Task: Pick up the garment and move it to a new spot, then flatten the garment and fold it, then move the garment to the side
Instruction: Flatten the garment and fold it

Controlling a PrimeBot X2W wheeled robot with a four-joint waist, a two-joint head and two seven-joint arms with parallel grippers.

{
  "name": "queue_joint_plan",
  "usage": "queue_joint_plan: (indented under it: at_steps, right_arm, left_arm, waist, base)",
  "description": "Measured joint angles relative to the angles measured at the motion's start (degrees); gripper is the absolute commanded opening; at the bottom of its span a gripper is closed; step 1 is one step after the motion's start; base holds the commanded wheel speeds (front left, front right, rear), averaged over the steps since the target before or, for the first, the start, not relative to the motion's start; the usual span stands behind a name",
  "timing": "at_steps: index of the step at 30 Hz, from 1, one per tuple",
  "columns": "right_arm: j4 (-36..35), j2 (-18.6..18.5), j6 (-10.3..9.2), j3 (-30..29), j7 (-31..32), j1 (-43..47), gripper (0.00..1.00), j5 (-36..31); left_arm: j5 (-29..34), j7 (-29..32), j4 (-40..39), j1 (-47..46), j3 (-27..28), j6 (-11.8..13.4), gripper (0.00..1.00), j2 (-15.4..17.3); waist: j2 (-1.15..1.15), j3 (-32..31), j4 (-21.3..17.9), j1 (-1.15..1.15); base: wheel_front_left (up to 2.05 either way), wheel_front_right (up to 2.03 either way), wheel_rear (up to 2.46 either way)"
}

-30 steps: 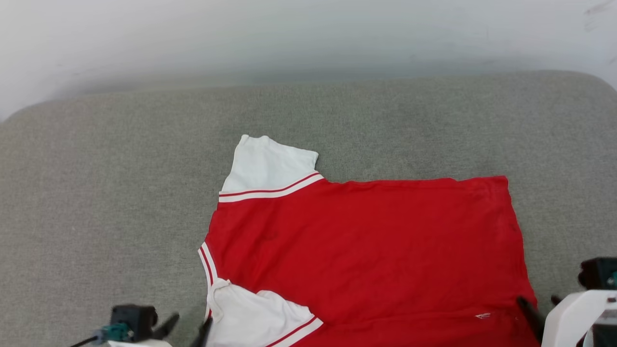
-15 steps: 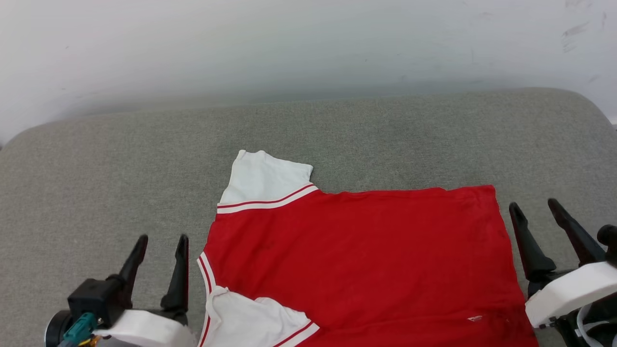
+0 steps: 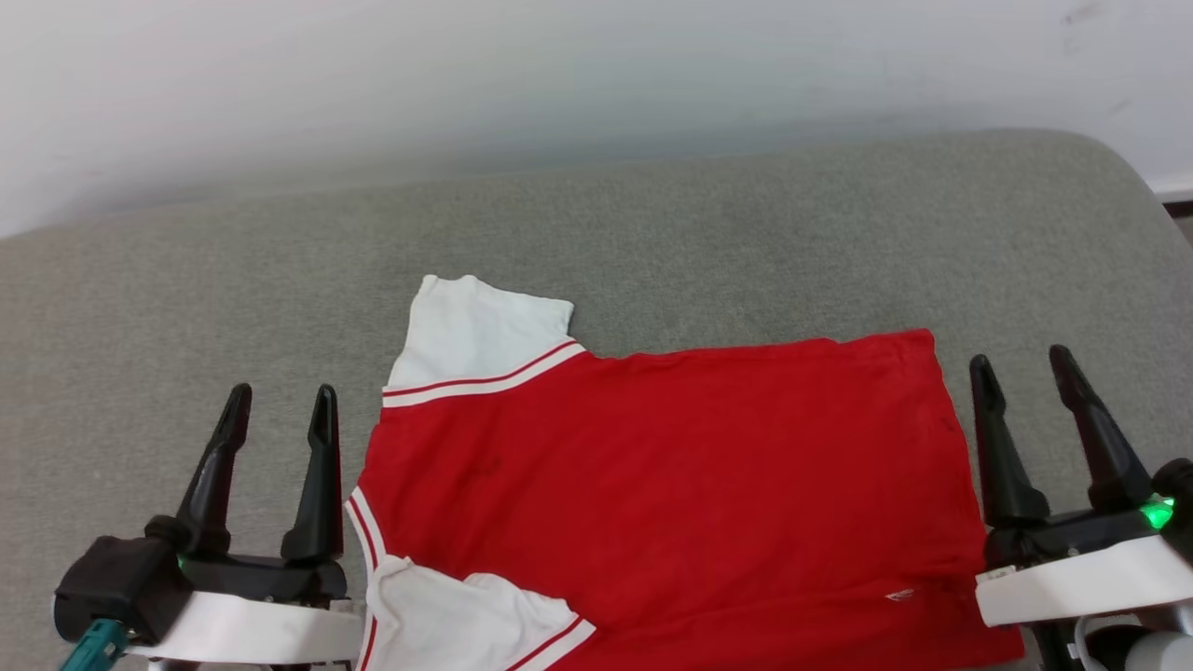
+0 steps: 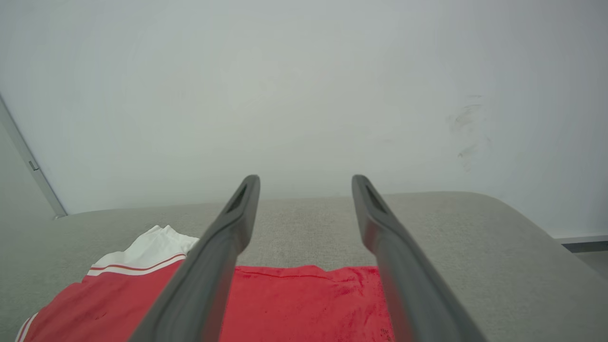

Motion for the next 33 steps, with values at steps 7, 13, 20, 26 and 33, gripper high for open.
queue_joint_plan:
  at_steps: [7, 13, 20, 26, 33]
  right_arm:
    - [0.9, 0.9, 0.00, 2.5, -1.7, -2.2, 1.00, -0.4]
    - [1.7, 1.5, 0.00, 4.4, -2.4, -4.4, 1.00, -0.9]
    - [1.9, 2.5, 0.00, 6.8, -3.0, -5.8, 1.00, -1.3]
    - [3.2, 3.4, 0.00, 7.2, -3.8, -6.6, 1.00, -1.4]
    - [5.0, 4.1, 0.00, 8.3, -4.6, -6.8, 1.00, -1.4]
  left_arm:
    - [1.8, 0.0, 1.5, -3.9, 3.5, -5.7, 1.00, 0.2]
    - [1.3, 11.9, 6.0, -15.1, 0.7, -9.7, 1.00, 9.5]
    - [-6.4, 32.4, 11.8, -30.9, -5.0, -11.0, 1.00, 22.3]
    - [-16.7, 51.6, 19.0, -41.6, -8.8, -11.1, 1.00, 29.7]
    - [-23.8, 69.3, 27.2, -50.4, -9.8, -9.6, 1.00, 30.4]
  waist:
    - [0.00, 3.2, -2.4, 0.00]
    - [0.00, 7.1, -5.6, 0.00]
    - [0.00, 11.9, -9.4, 0.01]
    - [0.00, 15.5, -12.5, 0.01]
    - [0.00, 18.7, -15.4, 0.01]
  base:
    - [0.00, 0.00, 0.00]
    - [0.00, 0.00, 0.00]
    - [0.00, 0.00, 0.00]
    - [0.00, 0.00, 0.00]
    - [0.00, 0.00, 0.00]
